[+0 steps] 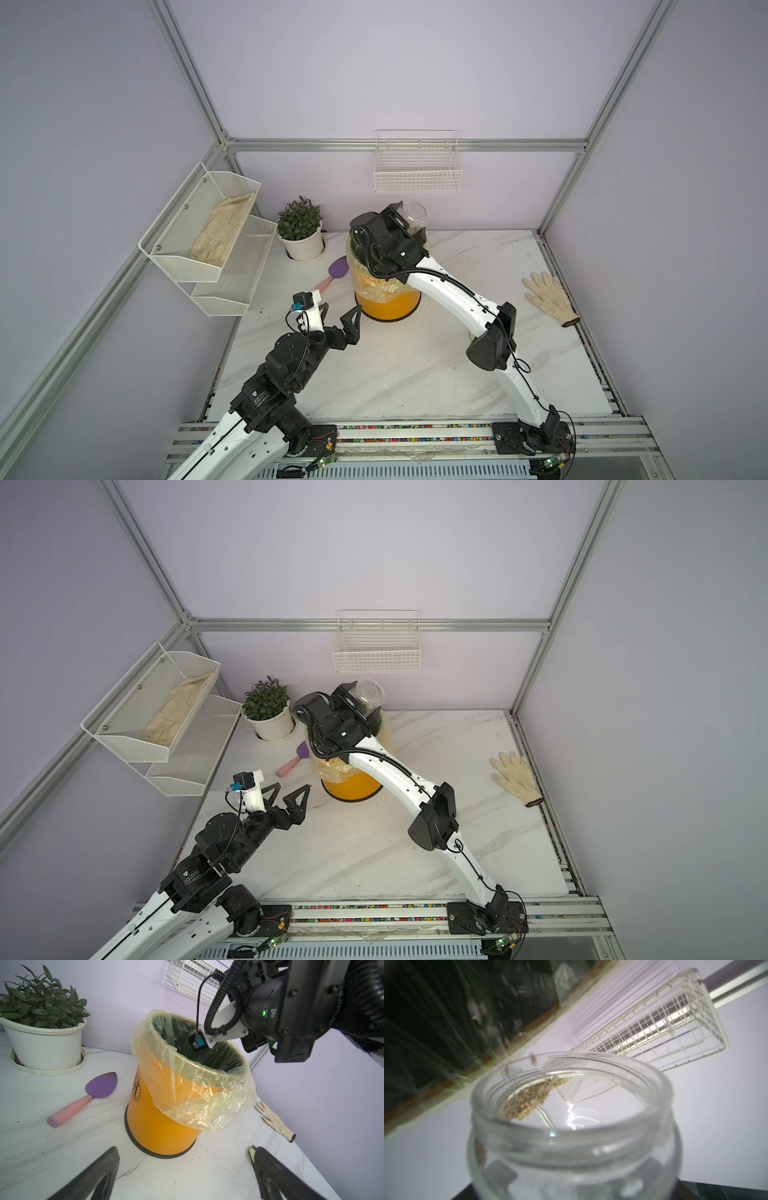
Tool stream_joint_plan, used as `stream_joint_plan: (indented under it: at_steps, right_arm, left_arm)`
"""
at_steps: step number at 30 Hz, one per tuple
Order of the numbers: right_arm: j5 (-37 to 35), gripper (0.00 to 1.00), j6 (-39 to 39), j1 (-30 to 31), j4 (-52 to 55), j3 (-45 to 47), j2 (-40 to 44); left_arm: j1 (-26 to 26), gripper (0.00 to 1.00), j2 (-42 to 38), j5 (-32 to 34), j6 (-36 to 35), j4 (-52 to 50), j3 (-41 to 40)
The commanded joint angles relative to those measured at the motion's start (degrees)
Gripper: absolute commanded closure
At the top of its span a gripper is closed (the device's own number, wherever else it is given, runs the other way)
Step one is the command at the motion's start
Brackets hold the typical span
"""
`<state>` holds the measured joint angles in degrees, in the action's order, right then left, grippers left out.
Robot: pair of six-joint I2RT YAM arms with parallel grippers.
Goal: Empty expired oatmeal from jars
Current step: Pour the expired oatmeal into the trash bin.
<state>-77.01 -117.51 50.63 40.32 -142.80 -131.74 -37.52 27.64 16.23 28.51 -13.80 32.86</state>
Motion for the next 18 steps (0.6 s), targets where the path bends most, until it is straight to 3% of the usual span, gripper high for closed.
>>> stream_joint_plan:
  at_steps: [1,2,4,5,6,7,9,10,11,12,14,16,17,18]
  right_arm:
    - [-3.32,0.97,-25.63,0.09,0.07,2.38,2.36]
    - [-3.15,0.97,-25.32,0.04,0.28,1.99,2.19]
    - [7.76,0.97,-22.35,1.82,4.12,-2.74,1.82]
    - [9.75,0.96,-16.75,2.00,15.88,-6.74,0.72]
    - [7.25,0.96,-13.31,1.45,22.42,-6.76,0.27]
    - [5.72,0.96,-15.25,1.14,19.12,-5.96,0.26]
    - [11.82,0.96,-26.65,1.52,1.51,-9.34,-1.02]
    - [8.83,0.96,-23.77,0.76,6.33,-11.09,-2.16]
    - [3.00,0.97,-15.96,-0.24,20.29,-11.54,-2.74]
    - [5.81,0.97,-14.55,0.62,23.58,-11.32,-2.08]
    - [15.55,0.96,-20.72,2.98,8.13,-8.77,0.03]
    - [8.46,0.96,-18.20,1.27,11.25,-2.87,1.40]
    - [7.79,0.96,-22.80,0.89,3.65,-1.18,1.88]
    - [11.95,0.96,-27.51,0.80,-6.17,-2.15,1.41]
  left_arm:
    - [0.34,0.00,-0.39,-0.09,-0.15,2.36,-1.21]
    - [0.35,0.00,-0.39,0.01,-0.17,2.59,-1.30]
    - [0.34,0.00,-0.17,-0.22,-0.04,2.90,-1.40]
    - [0.34,0.00,-0.05,-0.32,-0.12,2.76,-1.21]
    - [0.34,0.00,0.07,-0.32,-0.12,2.63,-1.05]
    - [0.34,0.00,0.13,-0.45,-0.12,2.40,-0.89]
    - [0.34,0.00,-0.12,-0.15,-0.21,1.86,-0.71]
    - [0.34,0.00,-0.34,0.30,-0.18,1.92,-1.01]
    - [0.34,0.00,-0.31,0.63,-0.04,2.18,-1.21]
    - [0.34,0.00,-0.22,0.32,-0.12,2.11,-0.94]
    - [0.34,0.00,-0.19,0.18,0.31,1.55,-0.48]
    - [0.34,0.00,-0.30,-0.05,0.26,1.84,-0.82]
    - [0.34,0.00,-0.37,-0.18,0.23,1.26,-0.57]
    - [0.34,0.00,-0.59,-0.06,0.54,0.39,-0.28]
